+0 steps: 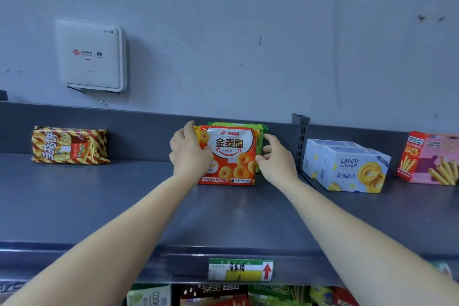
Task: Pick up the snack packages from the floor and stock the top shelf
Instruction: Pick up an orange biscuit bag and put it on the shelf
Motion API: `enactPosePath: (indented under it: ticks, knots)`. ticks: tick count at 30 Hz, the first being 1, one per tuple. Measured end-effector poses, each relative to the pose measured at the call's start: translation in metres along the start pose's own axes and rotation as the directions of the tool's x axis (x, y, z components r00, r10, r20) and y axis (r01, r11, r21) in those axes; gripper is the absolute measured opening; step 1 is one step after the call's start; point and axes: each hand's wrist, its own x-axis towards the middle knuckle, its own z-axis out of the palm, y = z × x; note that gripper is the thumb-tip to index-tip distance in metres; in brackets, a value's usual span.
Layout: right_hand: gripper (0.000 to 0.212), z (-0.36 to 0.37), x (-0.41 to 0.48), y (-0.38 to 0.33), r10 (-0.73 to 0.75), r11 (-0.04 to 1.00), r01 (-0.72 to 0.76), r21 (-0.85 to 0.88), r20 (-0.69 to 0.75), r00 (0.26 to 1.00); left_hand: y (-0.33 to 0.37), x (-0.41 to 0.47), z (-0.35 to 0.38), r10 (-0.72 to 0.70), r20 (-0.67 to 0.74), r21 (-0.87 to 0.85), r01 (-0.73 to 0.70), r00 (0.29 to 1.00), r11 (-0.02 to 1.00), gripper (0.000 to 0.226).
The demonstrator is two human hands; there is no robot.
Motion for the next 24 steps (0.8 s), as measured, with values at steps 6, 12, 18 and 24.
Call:
enactPosePath:
  ticks: [6, 12, 18, 24]
  knots:
    - [0.041, -0.038, -0.031, 0.014, 0.063, 0.992, -0.067, -0.106, -0.034, 0.997, 0.033, -0.026, 0.010, 0.259, 0.126, 0.022, -0.263, 0.958, 0.964, 0.054]
    - [0.030, -0.110, -0.075, 0.041, 0.130, 0.956, -0.152, -0.250, -0.104, 0.986, 0.084, -0.068, 0.043, 0.426, 0.393, 0.018, -0.470, 0.815, 0.882, 0.032]
    - [0.030, -0.214, -0.143, 0.083, 0.177, 0.884, -0.257, -0.390, -0.229, 0.957, 0.148, -0.149, 0.088, 0.498, 0.543, -0.094, -0.541, 0.676, 0.836, 0.035]
    - [0.031, -0.319, -0.246, 0.135, 0.265, 0.777, -0.415, -0.474, -0.351, 0.898, 0.216, -0.262, 0.134, 0.619, 0.596, -0.211, -0.644, 0.511, 0.735, 0.037]
